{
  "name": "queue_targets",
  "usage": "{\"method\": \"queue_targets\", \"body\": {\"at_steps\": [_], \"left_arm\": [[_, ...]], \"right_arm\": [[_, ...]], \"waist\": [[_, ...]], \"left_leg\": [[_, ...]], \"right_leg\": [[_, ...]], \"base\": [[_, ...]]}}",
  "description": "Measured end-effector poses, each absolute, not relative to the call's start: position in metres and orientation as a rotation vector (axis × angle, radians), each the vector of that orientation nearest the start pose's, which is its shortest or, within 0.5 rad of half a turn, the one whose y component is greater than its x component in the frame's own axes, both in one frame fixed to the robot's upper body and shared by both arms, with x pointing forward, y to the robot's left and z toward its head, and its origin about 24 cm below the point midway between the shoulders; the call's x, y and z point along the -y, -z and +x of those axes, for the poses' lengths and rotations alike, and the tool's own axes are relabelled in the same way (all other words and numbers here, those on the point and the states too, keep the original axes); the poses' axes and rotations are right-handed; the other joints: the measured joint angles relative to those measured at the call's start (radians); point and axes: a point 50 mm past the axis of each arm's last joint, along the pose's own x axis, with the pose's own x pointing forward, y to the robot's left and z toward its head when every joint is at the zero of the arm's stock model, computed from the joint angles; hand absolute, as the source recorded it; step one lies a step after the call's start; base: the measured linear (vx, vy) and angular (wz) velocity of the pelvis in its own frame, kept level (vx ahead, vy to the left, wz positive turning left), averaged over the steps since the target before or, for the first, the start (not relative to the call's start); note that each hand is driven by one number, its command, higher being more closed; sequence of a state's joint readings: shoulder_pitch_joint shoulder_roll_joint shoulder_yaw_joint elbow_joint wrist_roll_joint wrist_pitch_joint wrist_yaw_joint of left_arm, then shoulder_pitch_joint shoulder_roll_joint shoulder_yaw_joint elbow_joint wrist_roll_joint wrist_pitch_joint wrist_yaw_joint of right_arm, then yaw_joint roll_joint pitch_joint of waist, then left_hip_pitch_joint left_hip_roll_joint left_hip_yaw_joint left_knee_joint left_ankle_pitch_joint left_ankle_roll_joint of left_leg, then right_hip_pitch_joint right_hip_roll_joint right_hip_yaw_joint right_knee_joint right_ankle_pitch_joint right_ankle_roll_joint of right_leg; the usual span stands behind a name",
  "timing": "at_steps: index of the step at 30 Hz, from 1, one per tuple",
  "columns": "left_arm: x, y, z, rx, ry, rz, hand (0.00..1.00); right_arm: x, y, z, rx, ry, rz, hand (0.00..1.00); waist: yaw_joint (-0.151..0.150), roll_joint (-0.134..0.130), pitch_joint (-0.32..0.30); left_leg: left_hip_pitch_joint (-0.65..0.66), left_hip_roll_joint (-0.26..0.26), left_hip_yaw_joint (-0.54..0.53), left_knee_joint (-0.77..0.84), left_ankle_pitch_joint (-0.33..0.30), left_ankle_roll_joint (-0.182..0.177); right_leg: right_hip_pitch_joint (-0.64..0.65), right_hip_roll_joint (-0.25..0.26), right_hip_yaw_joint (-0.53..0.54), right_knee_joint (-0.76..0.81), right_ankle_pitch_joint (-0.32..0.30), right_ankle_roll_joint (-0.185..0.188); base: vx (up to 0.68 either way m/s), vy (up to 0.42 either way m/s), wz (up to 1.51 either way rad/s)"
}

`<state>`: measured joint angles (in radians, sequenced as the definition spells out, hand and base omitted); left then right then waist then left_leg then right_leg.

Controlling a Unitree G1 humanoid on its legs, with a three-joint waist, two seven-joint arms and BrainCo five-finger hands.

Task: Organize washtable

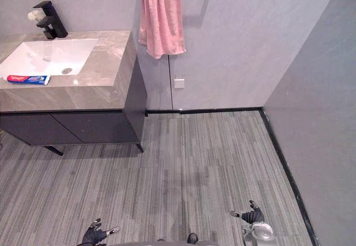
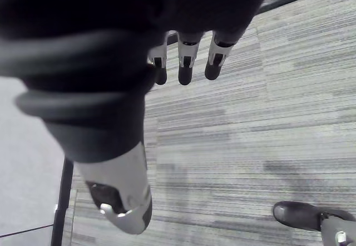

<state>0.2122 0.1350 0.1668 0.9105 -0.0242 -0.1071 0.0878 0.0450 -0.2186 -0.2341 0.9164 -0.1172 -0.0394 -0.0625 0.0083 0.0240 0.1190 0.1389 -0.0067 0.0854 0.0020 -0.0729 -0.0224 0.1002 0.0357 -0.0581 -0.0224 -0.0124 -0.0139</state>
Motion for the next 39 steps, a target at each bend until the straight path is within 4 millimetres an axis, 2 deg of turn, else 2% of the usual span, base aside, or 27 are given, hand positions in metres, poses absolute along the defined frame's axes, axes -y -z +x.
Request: {"method": "queue_targets", "body": {"at_steps": [16, 24, 30, 36, 39], "left_arm": [[-0.231, 0.149, 0.075, -0.997, -0.347, 0.076, 0.00], [-0.227, 0.149, 0.076, -0.997, -0.326, 0.082, 0.00], [-0.225, 0.150, 0.076, -0.999, -0.313, 0.084, 0.00], [-0.223, 0.150, 0.077, -0.999, -0.310, 0.083, 0.00], [-0.223, 0.149, 0.082, -0.989, -0.308, 0.083, 0.00]], "right_arm": [[0.267, 0.125, 0.137, -0.903, 0.312, -0.252, 0.00], [0.259, 0.128, 0.137, -0.908, 0.304, -0.229, 0.00], [0.255, 0.129, 0.137, -0.908, 0.316, -0.202, 0.00], [0.252, 0.129, 0.140, -0.900, 0.337, -0.173, 0.00], [0.251, 0.130, 0.138, -0.905, 0.348, -0.160, 0.00]], "waist": [[-0.005, -0.002, 0.008], [-0.009, -0.004, 0.007], [0.004, -0.009, 0.005], [0.006, -0.009, 0.006], [0.006, -0.008, 0.007]], "left_leg": [[-0.023, 0.011, -0.002, -0.010, -0.002, 0.000], [-0.020, 0.016, 0.006, -0.024, -0.002, -0.001], [-0.021, 0.018, 0.043, -0.019, -0.010, -0.012], [-0.085, 0.037, 0.092, 0.098, -0.095, 0.011], [-0.110, 0.040, 0.122, 0.162, -0.146, 0.025]], "right_leg": [[-0.018, 0.009, -0.012, -0.017, 0.010, -0.003], [-0.018, 0.017, -0.006, -0.029, 0.011, -0.004], [-0.027, 0.019, 0.031, -0.030, 0.010, -0.003], [-0.092, 0.031, 0.082, 0.051, -0.025, 0.006], [-0.156, 0.033, 0.111, 0.173, -0.092, 0.019]], "base": [[-0.04, -0.008, 0.02], [0.04, -0.001, -0.04], [0.00, 0.007, -0.17], [0.00, 0.011, -0.28], [0.02, 0.051, -0.33]]}}
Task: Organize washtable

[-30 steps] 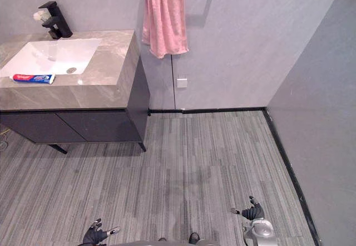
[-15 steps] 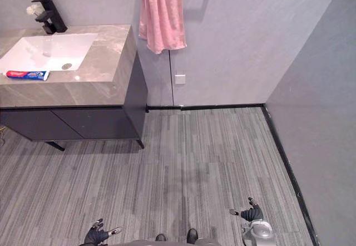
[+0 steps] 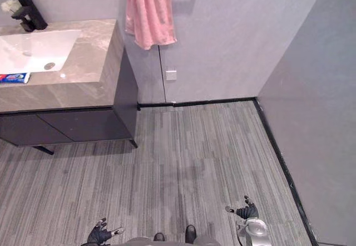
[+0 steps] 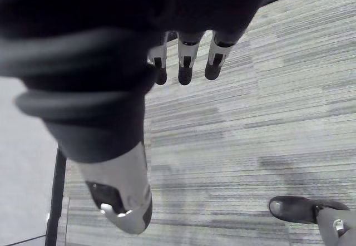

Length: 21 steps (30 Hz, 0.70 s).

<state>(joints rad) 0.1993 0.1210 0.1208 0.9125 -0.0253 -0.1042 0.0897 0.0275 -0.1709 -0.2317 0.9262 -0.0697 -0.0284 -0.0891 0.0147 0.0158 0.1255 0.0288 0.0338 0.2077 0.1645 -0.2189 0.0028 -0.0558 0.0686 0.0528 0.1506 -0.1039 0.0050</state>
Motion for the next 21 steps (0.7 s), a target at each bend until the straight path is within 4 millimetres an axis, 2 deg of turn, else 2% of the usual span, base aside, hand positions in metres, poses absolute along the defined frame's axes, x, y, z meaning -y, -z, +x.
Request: {"method": "queue_targets", "body": {"at_steps": [2, 3, 4, 5, 7, 8, 9, 12, 13, 14, 15, 16, 17, 18, 19, 20, 21], "left_arm": [[-0.224, 0.148, 0.086, -0.975, -0.306, 0.084, 0.00], [-0.224, 0.146, 0.089, -0.961, -0.305, 0.086, 0.00], [-0.224, 0.146, 0.092, -0.954, -0.302, 0.087, 0.00], [-0.223, 0.145, 0.096, -0.945, -0.295, 0.090, 0.00], [-0.227, 0.140, 0.106, -0.906, -0.287, 0.106, 0.00], [-0.228, 0.138, 0.111, -0.890, -0.275, 0.121, 0.00], [-0.230, 0.136, 0.113, -0.883, -0.277, 0.128, 0.00], [-0.231, 0.136, 0.114, -0.881, -0.277, 0.130, 0.00], [-0.231, 0.136, 0.115, -0.880, -0.277, 0.129, 0.00], [-0.230, 0.136, 0.114, -0.885, -0.271, 0.132, 0.00], [-0.229, 0.137, 0.112, -0.891, -0.269, 0.132, 0.00], [-0.224, 0.140, 0.110, -0.903, -0.266, 0.117, 0.00], [-0.223, 0.140, 0.111, -0.902, -0.263, 0.112, 0.00], [-0.220, 0.139, 0.115, -0.893, -0.259, 0.105, 0.00], [-0.217, 0.139, 0.118, -0.885, -0.262, 0.091, 0.00], [-0.214, 0.139, 0.119, -0.882, -0.259, 0.081, 0.00], [-0.213, 0.140, 0.118, -0.885, -0.259, 0.079, 0.00]], "right_arm": [[0.249, 0.131, 0.139, -0.907, 0.346, -0.151, 0.00], [0.247, 0.131, 0.140, -0.906, 0.343, -0.145, 0.00], [0.246, 0.132, 0.139, -0.909, 0.343, -0.142, 0.00], [0.246, 0.132, 0.138, -0.914, 0.345, -0.136, 0.00], [0.240, 0.133, 0.139, -0.914, 0.338, -0.116, 0.00], [0.238, 0.134, 0.139, -0.917, 0.333, -0.111, 0.00], [0.235, 0.134, 0.141, -0.915, 0.318, -0.114, 0.00], [0.232, 0.132, 0.148, -0.900, 0.296, -0.127, 0.00], [0.232, 0.131, 0.150, -0.893, 0.295, -0.127, 0.00], [0.233, 0.131, 0.150, -0.894, 0.297, -0.130, 0.00], [0.234, 0.132, 0.148, -0.899, 0.299, -0.132, 0.00], [0.239, 0.132, 0.146, -0.905, 0.307, -0.142, 0.00], [0.239, 0.131, 0.146, -0.903, 0.307, -0.143, 0.00], [0.240, 0.130, 0.150, -0.892, 0.306, -0.146, 0.00], [0.241, 0.128, 0.152, -0.885, 0.306, -0.150, 0.00], [0.241, 0.129, 0.151, -0.886, 0.306, -0.150, 0.00], [0.239, 0.130, 0.150, -0.890, 0.305, -0.146, 0.00]], "waist": [[0.001, -0.004, 0.002], [0.001, -0.009, 0.007], [0.001, -0.011, 0.009], [-0.002, -0.011, 0.012], [-0.002, -0.014, 0.034], [-0.001, -0.018, 0.043], [0.000, -0.017, 0.049], [-0.007, -0.016, 0.052], [-0.011, -0.016, 0.053], [-0.022, -0.024, 0.049], [-0.030, -0.027, 0.048], [-0.036, -0.012, 0.042], [-0.035, -0.003, 0.036], [-0.040, 0.005, 0.039], [-0.038, 0.016, 0.043], [-0.036, 0.023, 0.050], [-0.033, 0.023, 0.051]], "left_leg": [[-0.015, -0.003, 0.027, 0.052, -0.038, 0.010], [-0.020, -0.010, 0.044, 0.087, -0.059, 0.015], [-0.019, -0.018, 0.048, 0.104, -0.063, 0.018], [-0.014, -0.022, 0.050, 0.117, -0.067, 0.024], [0.034, -0.023, 0.047, 0.115, -0.089, 0.043], [0.062, -0.022, 0.044, 0.106, -0.119, 0.043], [0.081, -0.019, 0.043, 0.098, -0.129, 0.037], [0.114, 0.014, 0.041, 0.067, -0.139, 0.017], [0.133, 0.027, 0.039, 0.043, -0.136, -0.002], [0.159, 0.028, 0.030, 0.019, -0.141, -0.029], [0.172, 0.030, 0.020, 0.015, -0.147, -0.040], [0.194, 0.061, 0.001, 0.030, -0.152, -0.061], [0.172, 0.077, -0.015, 0.072, -0.135, -0.091], [0.121, 0.093, -0.028, 0.182, -0.109, -0.131], [0.067, 0.112, -0.048, 0.316, -0.078, -0.130], [-0.014, 0.147, -0.083, 0.523, -0.046, -0.108], [-0.038, 0.166, -0.082, 0.613, -0.051, -0.101]], "right_leg": [[-0.060, -0.004, 0.023, 0.127, -0.063, 0.013], [-0.100, -0.011, 0.032, 0.222, -0.104, 0.034], [-0.128, -0.020, 0.032, 0.298, -0.123, 0.062], [-0.154, -0.025, 0.030, 0.372, -0.127, 0.070], [-0.216, -0.041, -0.019, 0.549, -0.139, 0.088], [-0.243, -0.067, -0.068, 0.613, -0.173, 0.082], [-0.269, -0.088, -0.099, 0.609, -0.189, 0.075], [-0.323, -0.086, -0.149, 0.489, -0.182, 0.067], [-0.342, -0.082, -0.170, 0.399, -0.154, 0.059], [-0.344, -0.079, -0.172, 0.331, -0.086, 0.032], [-0.340, -0.085, -0.178, 0.336, -0.029, 0.011], [-0.326, -0.076, -0.206, 0.361, -0.023, -0.028], [-0.317, -0.067, -0.216, 0.352, -0.040, -0.049], [-0.289, -0.056, -0.221, 0.318, -0.047, -0.058], [-0.247, -0.044, -0.224, 0.271, -0.049, -0.063], [-0.165, -0.029, -0.227, 0.203, -0.050, -0.068], [-0.120, -0.021, -0.227, 0.175, -0.051, -0.071]], "base": [[0.04, 0.069, -0.38], [0.06, 0.096, -0.30], [0.07, 0.095, -0.20], [0.09, 0.090, -0.07], [0.14, 0.061, 0.00], [0.17, 0.037, -0.03], [0.16, 0.020, -0.04], [0.28, -0.056, 0.00], [0.37, -0.123, 0.14], [0.39, -0.140, 0.25], [0.45, -0.171, 0.32], [0.48, -0.192, 0.25], [0.49, -0.204, 0.17], [0.48, -0.209, 0.10], [0.47, -0.204, 0.15], [0.46, -0.184, 0.13], [0.44, -0.151, 0.11]]}}
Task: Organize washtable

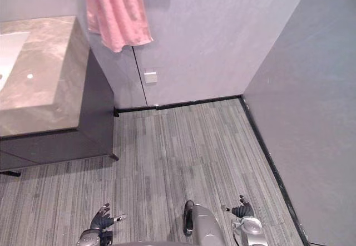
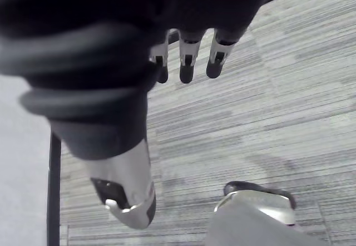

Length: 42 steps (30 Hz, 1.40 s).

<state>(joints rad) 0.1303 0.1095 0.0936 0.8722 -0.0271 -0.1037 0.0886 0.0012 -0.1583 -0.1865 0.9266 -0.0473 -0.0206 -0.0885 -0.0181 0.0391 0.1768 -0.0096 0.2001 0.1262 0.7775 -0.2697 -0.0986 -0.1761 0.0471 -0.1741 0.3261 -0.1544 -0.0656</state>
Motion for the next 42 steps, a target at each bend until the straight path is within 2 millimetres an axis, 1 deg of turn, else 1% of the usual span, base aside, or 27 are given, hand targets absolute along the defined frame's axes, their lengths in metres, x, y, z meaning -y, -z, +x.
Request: {"method": "queue_targets", "body": {"at_steps": [2, 4, 6, 7, 9, 10, 11, 13, 15, 16, 18, 19, 20, 22, 23, 26, 27, 28, 29, 31, 33, 35, 37, 39, 40, 41, 42], "left_arm": [[-0.209, 0.141, 0.116, -0.891, -0.256, 0.066, 0.00], [-0.208, 0.139, 0.119, -0.876, -0.263, 0.054, 0.00], [-0.211, 0.137, 0.121, -0.859, -0.286, 0.042, 0.00], [-0.213, 0.136, 0.123, -0.851, -0.295, 0.041, 0.00], [-0.208, 0.137, 0.123, -0.850, -0.285, 0.033, 0.00], [-0.204, 0.138, 0.122, -0.854, -0.281, 0.023, 0.00], [-0.203, 0.137, 0.123, -0.851, -0.285, 0.017, 0.00], [-0.208, 0.134, 0.129, -0.827, -0.290, 0.029, 0.00], [-0.208, 0.134, 0.130, -0.825, -0.290, 0.026, 0.00], [-0.210, 0.135, 0.127, -0.834, -0.294, 0.030, 0.00], [-0.212, 0.136, 0.122, -0.845, -0.285, 0.046, 0.00], [-0.212, 0.135, 0.124, -0.843, -0.272, 0.061, 0.00], [-0.212, 0.135, 0.125, -0.840, -0.260, 0.070, 0.00], [-0.212, 0.135, 0.123, -0.847, -0.261, 0.070, 0.00], [-0.211, 0.135, 0.124, -0.845, -0.260, 0.067, 0.00], [-0.206, 0.135, 0.128, -0.837, -0.255, 0.052, 0.00], [-0.206, 0.135, 0.130, -0.833, -0.255, 0.053, 0.00], [-0.207, 0.134, 0.130, -0.832, -0.254, 0.055, 0.00], [-0.201, 0.138, 0.127, -0.853, -0.249, 0.039, 0.00], [-0.198, 0.139, 0.125, -0.860, -0.254, 0.023, 0.00], [-0.192, 0.139, 0.130, -0.850, -0.246, 0.007, 0.00], [-0.184, 0.137, 0.138, -0.832, -0.245, -0.025, 0.00], [-0.181, 0.134, 0.140, -0.813, -0.250, -0.042, 0.00], [-0.180, 0.134, 0.140, -0.812, -0.250, -0.043, 0.00], [-0.181, 0.134, 0.141, -0.812, -0.252, -0.041, 0.00], [-0.180, 0.134, 0.140, -0.812, -0.252, -0.041, 0.00], [-0.182, 0.135, 0.139, -0.817, -0.254, -0.038, 0.00]], "right_arm": [[0.236, 0.130, 0.149, -0.882, 0.310, -0.132, 0.00], [0.235, 0.127, 0.158, -0.855, 0.306, -0.129, 0.00], [0.232, 0.125, 0.166, -0.839, 0.299, -0.121, 0.00], [0.230, 0.124, 0.168, -0.834, 0.298, -0.114, 0.00], [0.234, 0.126, 0.161, -0.853, 0.312, -0.117, 0.00], [0.238, 0.127, 0.157, -0.862, 0.323, -0.126, 0.00], [0.233, 0.131, 0.154, -0.883, 0.314, -0.126, 0.00], [0.230, 0.131, 0.154, -0.885, 0.311, -0.121, 0.00], [0.231, 0.132, 0.153, -0.887, 0.314, -0.121, 0.00], [0.229, 0.132, 0.153, -0.887, 0.311, -0.116, 0.00], [0.225, 0.135, 0.148, -0.899, 0.305, -0.109, 0.00], [0.223, 0.136, 0.145, -0.907, 0.304, -0.105, 0.00], [0.221, 0.138, 0.140, -0.921, 0.299, -0.104, 0.00], [0.218, 0.139, 0.140, -0.921, 0.293, -0.098, 0.00], [0.216, 0.139, 0.138, -0.923, 0.292, -0.095, 0.00], [0.216, 0.140, 0.137, -0.924, 0.293, -0.094, 0.00], [0.216, 0.139, 0.138, -0.922, 0.294, -0.094, 0.00], [0.216, 0.141, 0.132, -0.937, 0.296, -0.093, 0.00], [0.221, 0.143, 0.125, -0.958, 0.309, -0.100, 0.00], [0.221, 0.141, 0.129, -0.942, 0.312, -0.096, 0.00], [0.219, 0.139, 0.133, -0.923, 0.312, -0.089, 0.00], [0.216, 0.141, 0.128, -0.933, 0.307, -0.085, 0.00], [0.211, 0.139, 0.130, -0.908, 0.310, -0.066, 0.00], [0.209, 0.132, 0.145, -0.850, 0.314, -0.044, 0.00], [0.208, 0.130, 0.150, -0.833, 0.316, -0.032, 0.00], [0.214, 0.130, 0.148, -0.837, 0.329, -0.041, 0.00], [0.214, 0.131, 0.147, -0.845, 0.334, -0.037, 0.00]], "waist": [[0.024, -0.018, 0.012], [0.046, -0.017, 0.017], [0.062, -0.021, 0.034], [0.062, -0.031, 0.042], [0.061, -0.019, 0.044], [0.063, -0.001, 0.046], [0.077, -0.011, 0.033], [0.083, -0.036, 0.037], [0.091, -0.039, 0.037], [0.089, -0.040, 0.036], [0.084, -0.050, 0.031], [0.081, -0.058, 0.027], [0.070, -0.065, 0.023], [0.059, -0.061, 0.026], [0.058, -0.057, 0.028], [0.055, -0.050, 0.032], [0.052, -0.052, 0.030], [0.043, -0.066, 0.024], [0.032, -0.051, 0.023], [0.036, -0.041, 0.016], [0.027, -0.028, 0.019], [0.029, -0.018, 0.026], [0.042, -0.020, 0.028], [0.045, -0.029, 0.029], [0.051, -0.022, 0.028], [0.059, -0.005, 0.019], [0.060, 0.011, 0.016]], "left_leg": [[-0.094, 0.038, 0.017, 0.204, -0.025, 0.032], [-0.191, 0.026, 0.017, 0.199, -0.035, 0.039], [-0.263, -0.002, 0.028, 0.084, -0.043, 0.040], [-0.286, -0.045, 0.028, -0.060, -0.037, 0.033], [-0.295, -0.094, 0.017, -0.317, 0.027, 0.008], [-0.288, -0.097, 0.012, -0.404, 0.138, 0.026], [-0.269, -0.141, 0.028, -0.425, 0.165, 0.089], [-0.285, -0.177, 0.030, -0.402, 0.127, 0.121], [-0.287, -0.190, 0.038, -0.345, 0.076, 0.150], [-0.248, -0.202, 0.037, -0.342, 0.045, 0.160], [-0.152, -0.233, 0.025, -0.367, -0.001, 0.176], [-0.120, -0.247, 0.014, -0.375, -0.012, 0.184], [-0.069, -0.258, -0.004, -0.389, -0.027, 0.195], [0.015, -0.258, -0.034, -0.436, -0.032, 0.199], [0.069, -0.249, -0.049, -0.474, -0.032, 0.199], [0.138, -0.219, -0.078, -0.505, -0.033, 0.198], [0.155, -0.211, -0.094, -0.512, -0.036, 0.186], [0.175, -0.209, -0.111, -0.525, -0.048, 0.151], [0.203, -0.191, -0.152, -0.531, -0.072, 0.114], [0.208, -0.157, -0.153, -0.530, -0.048, 0.075], [0.175, -0.143, -0.149, -0.441, -0.025, 0.036], [0.069, -0.103, -0.121, -0.135, 0.034, -0.016], [-0.048, -0.019, -0.022, 0.102, 0.008, 0.010], [-0.121, -0.003, 0.028, 0.044, -0.034, 0.031], [-0.139, -0.011, 0.022, -0.078, -0.036, 0.029], [-0.138, -0.013, -0.004, -0.299, 0.036, 0.020], [-0.139, -0.015, -0.013, -0.332, 0.041, 0.021]], "right_leg": [[0.153, 0.007, 0.018, -0.087, -0.007, -0.013], [0.203, 0.000, 0.061, -0.135, -0.008, -0.014], [0.234, -0.021, 0.090, -0.159, -0.014, -0.004], [0.255, -0.055, 0.097, -0.167, -0.028, 0.021], [0.291, -0.086, 0.098, -0.187, -0.053, 0.062], [0.302, -0.089, 0.100, -0.190, -0.070, 0.086], [0.314, -0.122, 0.114, -0.195, -0.090, 0.114], [0.316, -0.158, 0.114, -0.192, -0.102, 0.133], [0.315, -0.175, 0.123, -0.135, -0.107, 0.142], [0.294, -0.187, 0.134, -0.023, -0.110, 0.152], [0.181, -0.214, 0.181, 0.342, -0.077, 0.266], [0.134, -0.220, 0.190, 0.472, -0.087, 0.286], [0.065, -0.222, 0.192, 0.614, -0.103, 0.259], [-0.009, -0.214, 0.143, 0.650, -0.135, 0.203], [-0.047, -0.193, 0.117, 0.601, -0.153, 0.168], [-0.126, -0.131, 0.089, 0.361, -0.152, 0.140], [-0.142, -0.109, 0.093, 0.249, -0.120, 0.130], [-0.140, -0.090, 0.099, 0.085, 0.010, 0.104], [-0.125, -0.079, 0.083, 0.090, 0.098, 0.068], [-0.122, -0.067, 0.064, 0.107, 0.057, 0.045], [-0.086, -0.064, 0.025, 0.092, 0.033, 0.033], [0.035, -0.054, -0.018, 0.016, 0.018, 0.025], [0.143, -0.040, -0.024, -0.055, 0.013, 0.017], [0.180, -0.050, -0.015, -0.085, 0.013, 0.017], [0.184, -0.054, -0.004, -0.089, 0.014, 0.019], [0.184, -0.043, 0.009, -0.090, 0.004, 0.046], [0.189, -0.039, 0.017, -0.090, -0.004, 0.059]], "base": [[0.46, -0.100, -0.09], [0.28, 0.010, -0.49], [0.27, 0.140, -0.47], [0.25, 0.166, -0.14], [0.26, 0.187, -0.02], [0.40, 0.309, -0.07], [0.36, 0.269, -0.03], [0.41, 0.265, 0.12], [0.39, 0.229, 0.09], [0.41, 0.231, 0.02], [0.43, 0.201, 0.19], [0.45, 0.112, 0.54], [0.45, 0.087, 0.53], [0.48, 0.030, 0.43], [0.52, -0.015, 0.35], [0.40, -0.075, 0.38], [0.53, -0.160, 0.66], [0.54, -0.176, 0.85], [0.47, -0.140, 0.62], [0.41, -0.156, 0.20], [0.41, -0.184, 0.47], [0.37, -0.151, 0.64], [0.31, -0.078, 0.17], [0.22, -0.012, -0.16], [0.17, 0.079, -0.36], [0.16, 0.106, -0.37], [0.16, 0.121, -0.20]]}}
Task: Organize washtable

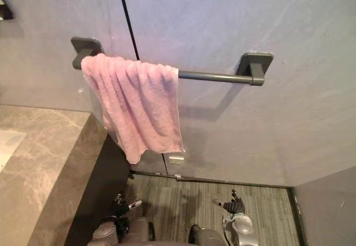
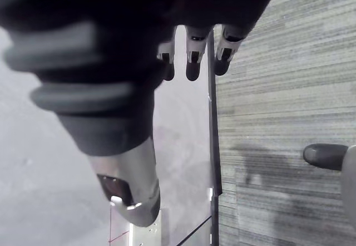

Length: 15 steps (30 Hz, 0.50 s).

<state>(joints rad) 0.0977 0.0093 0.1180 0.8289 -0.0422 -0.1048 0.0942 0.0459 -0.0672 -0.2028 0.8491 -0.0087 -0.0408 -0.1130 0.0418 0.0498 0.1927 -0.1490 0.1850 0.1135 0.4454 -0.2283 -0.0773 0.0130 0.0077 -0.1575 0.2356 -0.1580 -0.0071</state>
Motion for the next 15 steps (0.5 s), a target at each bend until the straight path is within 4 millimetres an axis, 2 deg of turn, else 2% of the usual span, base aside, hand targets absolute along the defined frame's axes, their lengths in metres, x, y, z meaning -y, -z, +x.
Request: {"method": "queue_targets", "body": {"at_steps": [2, 7, 15], "left_arm": [[-0.189, 0.136, 0.136, -0.828, -0.258, -0.013, 0.00], [-0.196, 0.141, 0.127, -0.871, -0.266, 0.007, 0.00], [-0.194, 0.143, 0.122, -0.893, -0.237, 0.034, 0.00]], "right_arm": [[0.207, 0.137, 0.136, -0.887, 0.338, -0.013, 0.00], [0.208, 0.144, 0.124, -0.942, 0.346, -0.011, 0.00], [0.208, 0.151, 0.113, -0.999, 0.342, -0.014, 0.00]], "waist": [[0.002, -0.037, -0.009], [-0.001, -0.049, -0.014], [-0.001, -0.062, -0.024]], "left_leg": [[0.040, -0.049, 0.007, -0.062, 0.013, 0.013], [0.087, -0.094, 0.029, -0.137, 0.035, 0.033], [0.138, -0.118, 0.027, -0.268, 0.103, 0.031]], "right_leg": [[0.002, -0.033, 0.027, -0.016, -0.004, 0.022], [0.032, -0.067, 0.047, -0.062, 0.006, 0.048], [0.037, -0.073, 0.051, -0.098, 0.029, 0.045]], "base": [[0.17, 0.120, -0.01], [0.09, 0.072, -0.03], [0.01, 0.004, 0.00]]}}
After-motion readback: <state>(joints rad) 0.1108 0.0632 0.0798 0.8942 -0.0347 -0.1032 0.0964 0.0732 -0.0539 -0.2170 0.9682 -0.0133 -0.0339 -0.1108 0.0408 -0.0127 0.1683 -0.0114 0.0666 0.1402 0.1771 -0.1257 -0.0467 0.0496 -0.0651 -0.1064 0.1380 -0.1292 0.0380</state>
